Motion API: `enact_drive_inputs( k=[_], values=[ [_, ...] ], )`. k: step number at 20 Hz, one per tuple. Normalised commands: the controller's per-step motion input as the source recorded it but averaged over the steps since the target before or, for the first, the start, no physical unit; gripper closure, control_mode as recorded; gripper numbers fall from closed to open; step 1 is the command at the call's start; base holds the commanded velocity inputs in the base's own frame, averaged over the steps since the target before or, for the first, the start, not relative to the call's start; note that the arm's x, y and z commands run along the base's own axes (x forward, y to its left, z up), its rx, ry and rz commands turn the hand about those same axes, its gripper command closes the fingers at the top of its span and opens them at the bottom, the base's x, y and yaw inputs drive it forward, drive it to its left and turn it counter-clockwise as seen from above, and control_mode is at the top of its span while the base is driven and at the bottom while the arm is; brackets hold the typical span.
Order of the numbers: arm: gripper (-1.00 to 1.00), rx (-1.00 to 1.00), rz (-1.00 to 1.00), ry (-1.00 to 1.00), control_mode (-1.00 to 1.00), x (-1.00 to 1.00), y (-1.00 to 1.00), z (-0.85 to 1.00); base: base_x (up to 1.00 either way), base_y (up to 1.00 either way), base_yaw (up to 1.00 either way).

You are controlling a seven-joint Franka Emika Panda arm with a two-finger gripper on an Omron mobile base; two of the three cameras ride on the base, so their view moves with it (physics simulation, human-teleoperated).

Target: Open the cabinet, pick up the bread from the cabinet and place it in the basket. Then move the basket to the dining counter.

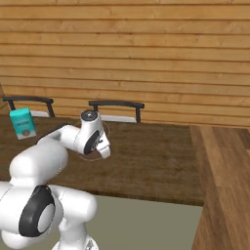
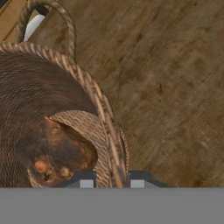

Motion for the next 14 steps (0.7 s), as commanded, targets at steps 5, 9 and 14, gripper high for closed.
enact_drive_inputs(
  k=[5, 9, 14],
  values=[
    [-1.0, 0.0, 0.0, 0.0, -1.0, 0.19, 0.0, -0.2, 0.0, 0.0, 0.0],
    [-1.0, 0.0, 0.01, 0.0, -1.0, 0.0, 0.0, 0.0, 0.0, 0.0, 0.0],
    [-1.0, 0.0, 0.01, 0.0, -1.0, 0.0, 0.0, -0.01, 0.0, 0.0, 0.0]
  ],
)
